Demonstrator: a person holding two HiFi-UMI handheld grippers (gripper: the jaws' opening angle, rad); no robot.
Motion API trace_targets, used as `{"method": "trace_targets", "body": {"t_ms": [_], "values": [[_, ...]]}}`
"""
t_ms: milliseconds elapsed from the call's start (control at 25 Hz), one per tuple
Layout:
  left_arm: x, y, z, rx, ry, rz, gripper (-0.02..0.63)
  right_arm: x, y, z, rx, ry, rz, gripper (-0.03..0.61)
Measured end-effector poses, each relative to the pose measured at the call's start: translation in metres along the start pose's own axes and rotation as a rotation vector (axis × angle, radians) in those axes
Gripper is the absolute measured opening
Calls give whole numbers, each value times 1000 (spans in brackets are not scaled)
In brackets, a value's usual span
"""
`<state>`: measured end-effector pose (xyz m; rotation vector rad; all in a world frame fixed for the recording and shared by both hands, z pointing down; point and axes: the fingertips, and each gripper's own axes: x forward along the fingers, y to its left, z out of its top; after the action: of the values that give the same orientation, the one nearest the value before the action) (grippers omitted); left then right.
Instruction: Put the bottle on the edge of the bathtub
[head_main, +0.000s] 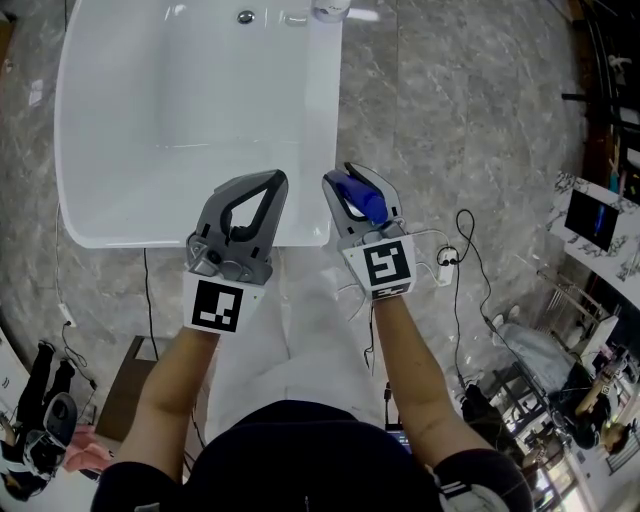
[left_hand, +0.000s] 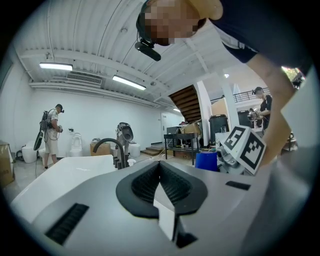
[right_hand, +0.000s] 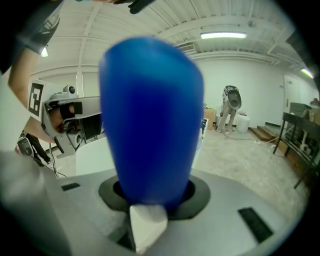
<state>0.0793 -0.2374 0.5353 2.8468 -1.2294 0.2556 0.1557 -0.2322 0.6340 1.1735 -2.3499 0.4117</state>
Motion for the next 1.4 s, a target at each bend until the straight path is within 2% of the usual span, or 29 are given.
{"method": "trace_targets", "body": {"t_ms": [600,960,1160,1400], "values": [[0,-1,-13,-5,24,1,2,19,13,-30,-9,25,36,141],[0,0,-17,-7,28,17,2,33,23,-50,23,38,54,141],[0,5,-18,-22,41,55,2,33,23,-59,8,58,56,141],[-1,3,-21,-18,45,50,2,33,27,-68,-14,59,66,141]]}}
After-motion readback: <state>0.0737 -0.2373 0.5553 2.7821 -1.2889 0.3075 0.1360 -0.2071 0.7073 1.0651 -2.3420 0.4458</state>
